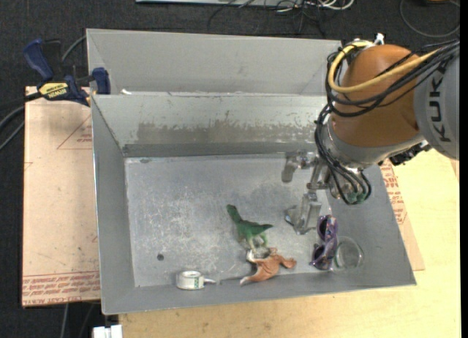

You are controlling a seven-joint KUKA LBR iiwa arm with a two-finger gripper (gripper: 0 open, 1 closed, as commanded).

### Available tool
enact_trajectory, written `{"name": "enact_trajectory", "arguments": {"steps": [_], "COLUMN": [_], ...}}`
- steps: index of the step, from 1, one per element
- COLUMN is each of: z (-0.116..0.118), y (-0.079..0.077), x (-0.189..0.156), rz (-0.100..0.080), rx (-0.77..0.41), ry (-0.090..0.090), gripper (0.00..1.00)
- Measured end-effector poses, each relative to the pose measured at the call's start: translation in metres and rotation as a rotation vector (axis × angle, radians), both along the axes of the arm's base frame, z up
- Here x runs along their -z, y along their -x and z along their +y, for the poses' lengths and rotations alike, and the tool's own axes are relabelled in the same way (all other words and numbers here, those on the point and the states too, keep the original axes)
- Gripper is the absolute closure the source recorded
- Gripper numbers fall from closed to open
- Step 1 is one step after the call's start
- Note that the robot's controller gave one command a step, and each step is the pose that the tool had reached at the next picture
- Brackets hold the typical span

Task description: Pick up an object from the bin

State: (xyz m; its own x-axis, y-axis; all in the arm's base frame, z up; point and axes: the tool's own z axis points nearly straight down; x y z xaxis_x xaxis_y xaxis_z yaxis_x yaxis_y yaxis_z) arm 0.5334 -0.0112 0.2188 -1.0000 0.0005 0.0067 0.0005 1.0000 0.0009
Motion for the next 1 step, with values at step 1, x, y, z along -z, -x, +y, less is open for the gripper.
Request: {"name": "enact_trajectory", "arguments": {"steps": [1], "z": [0.0000], "y": [-0.0012], "x": [-0.0044], "rz": [-0.008], "rx": [-0.001], "ry": [0.000], "gripper": [0.00]}}
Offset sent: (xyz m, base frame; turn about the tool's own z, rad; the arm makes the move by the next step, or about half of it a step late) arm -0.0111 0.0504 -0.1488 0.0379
